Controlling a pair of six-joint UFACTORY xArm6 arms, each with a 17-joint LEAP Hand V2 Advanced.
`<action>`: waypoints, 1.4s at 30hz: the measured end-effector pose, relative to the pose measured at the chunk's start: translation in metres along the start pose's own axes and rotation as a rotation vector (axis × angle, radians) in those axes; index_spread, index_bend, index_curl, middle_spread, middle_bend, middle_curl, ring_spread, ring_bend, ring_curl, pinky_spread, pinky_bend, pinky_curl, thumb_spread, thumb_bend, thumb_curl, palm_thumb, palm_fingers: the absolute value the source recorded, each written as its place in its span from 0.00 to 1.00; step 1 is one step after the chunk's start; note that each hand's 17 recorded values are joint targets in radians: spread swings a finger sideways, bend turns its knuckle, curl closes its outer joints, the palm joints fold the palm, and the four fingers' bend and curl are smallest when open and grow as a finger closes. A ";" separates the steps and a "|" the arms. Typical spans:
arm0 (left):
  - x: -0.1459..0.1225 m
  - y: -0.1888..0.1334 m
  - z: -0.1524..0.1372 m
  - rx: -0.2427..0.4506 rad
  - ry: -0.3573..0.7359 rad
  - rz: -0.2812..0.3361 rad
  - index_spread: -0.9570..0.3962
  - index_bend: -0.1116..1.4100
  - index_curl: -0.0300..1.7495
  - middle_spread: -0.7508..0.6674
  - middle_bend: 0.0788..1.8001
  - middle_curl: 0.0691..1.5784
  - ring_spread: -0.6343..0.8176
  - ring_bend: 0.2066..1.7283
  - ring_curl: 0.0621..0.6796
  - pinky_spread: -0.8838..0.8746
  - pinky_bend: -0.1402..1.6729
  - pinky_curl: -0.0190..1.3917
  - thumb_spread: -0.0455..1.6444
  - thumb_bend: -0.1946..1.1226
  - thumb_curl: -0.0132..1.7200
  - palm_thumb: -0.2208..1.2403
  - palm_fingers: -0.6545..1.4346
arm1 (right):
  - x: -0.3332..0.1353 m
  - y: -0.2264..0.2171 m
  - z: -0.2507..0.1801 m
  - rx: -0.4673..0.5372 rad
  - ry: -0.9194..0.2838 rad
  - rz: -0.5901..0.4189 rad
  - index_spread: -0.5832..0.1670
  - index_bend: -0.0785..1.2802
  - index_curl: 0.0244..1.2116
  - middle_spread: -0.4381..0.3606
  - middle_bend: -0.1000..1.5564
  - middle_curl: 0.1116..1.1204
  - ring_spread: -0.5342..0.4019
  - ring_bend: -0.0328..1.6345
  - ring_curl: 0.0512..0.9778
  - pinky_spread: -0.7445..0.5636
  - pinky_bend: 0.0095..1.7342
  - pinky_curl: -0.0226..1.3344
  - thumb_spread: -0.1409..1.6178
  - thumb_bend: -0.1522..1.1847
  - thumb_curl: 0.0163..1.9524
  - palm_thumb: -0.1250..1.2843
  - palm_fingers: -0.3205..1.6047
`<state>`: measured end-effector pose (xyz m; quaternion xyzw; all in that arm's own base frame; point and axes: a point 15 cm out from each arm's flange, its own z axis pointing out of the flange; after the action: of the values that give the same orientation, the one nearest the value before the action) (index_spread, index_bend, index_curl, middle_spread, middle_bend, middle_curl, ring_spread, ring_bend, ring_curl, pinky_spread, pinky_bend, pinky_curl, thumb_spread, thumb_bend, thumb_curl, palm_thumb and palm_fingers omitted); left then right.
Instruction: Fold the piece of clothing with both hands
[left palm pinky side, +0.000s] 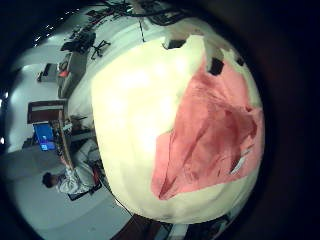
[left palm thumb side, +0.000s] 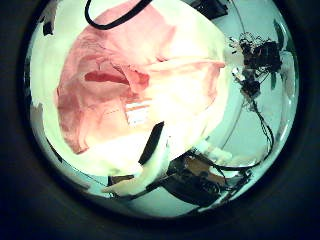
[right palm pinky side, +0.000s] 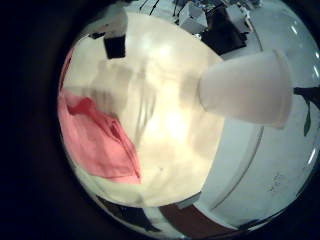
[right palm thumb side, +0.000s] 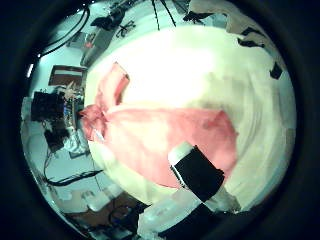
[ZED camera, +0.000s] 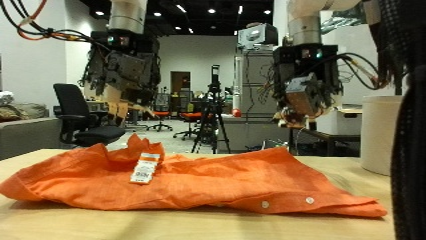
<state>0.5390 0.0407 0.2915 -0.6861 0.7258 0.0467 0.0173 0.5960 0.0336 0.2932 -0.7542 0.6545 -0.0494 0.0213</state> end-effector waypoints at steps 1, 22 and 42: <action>-0.002 0.002 -0.011 0.020 0.000 -0.004 0.73 0.17 0.29 0.77 0.04 0.17 0.69 0.21 0.45 0.75 0.35 0.18 0.69 0.13 0.15 0.31 0.26 | 0.003 0.001 -0.013 0.016 0.004 0.001 0.31 0.34 0.43 0.48 0.41 0.36 0.56 0.50 0.36 0.69 0.36 0.42 0.92 0.11 0.11 0.45 0.18; 0.051 0.152 -0.005 -0.098 0.074 0.079 0.76 0.17 0.20 0.81 0.05 0.11 0.81 0.13 0.31 0.81 0.26 0.20 0.64 0.13 0.16 0.26 0.28 | 0.058 0.124 0.017 -0.406 0.076 -0.228 0.21 0.18 0.26 0.39 0.22 0.23 0.75 0.21 0.18 0.81 0.19 0.27 0.75 0.11 0.13 0.49 0.16; 0.064 0.167 0.015 -0.137 0.109 0.073 0.77 0.18 0.18 0.82 0.05 0.10 0.82 0.12 0.28 0.81 0.23 0.22 0.63 0.13 0.17 0.26 0.29 | 0.038 0.124 0.141 -0.531 0.070 -0.296 0.29 0.18 0.22 0.49 0.18 0.21 0.75 0.17 0.20 0.80 0.17 0.26 0.64 0.09 0.15 0.44 0.17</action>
<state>0.3679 -0.0120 0.2782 -0.6601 0.7455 0.0594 -0.0711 0.4933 -0.0263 0.1425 -0.8183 0.5280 0.0948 -0.2065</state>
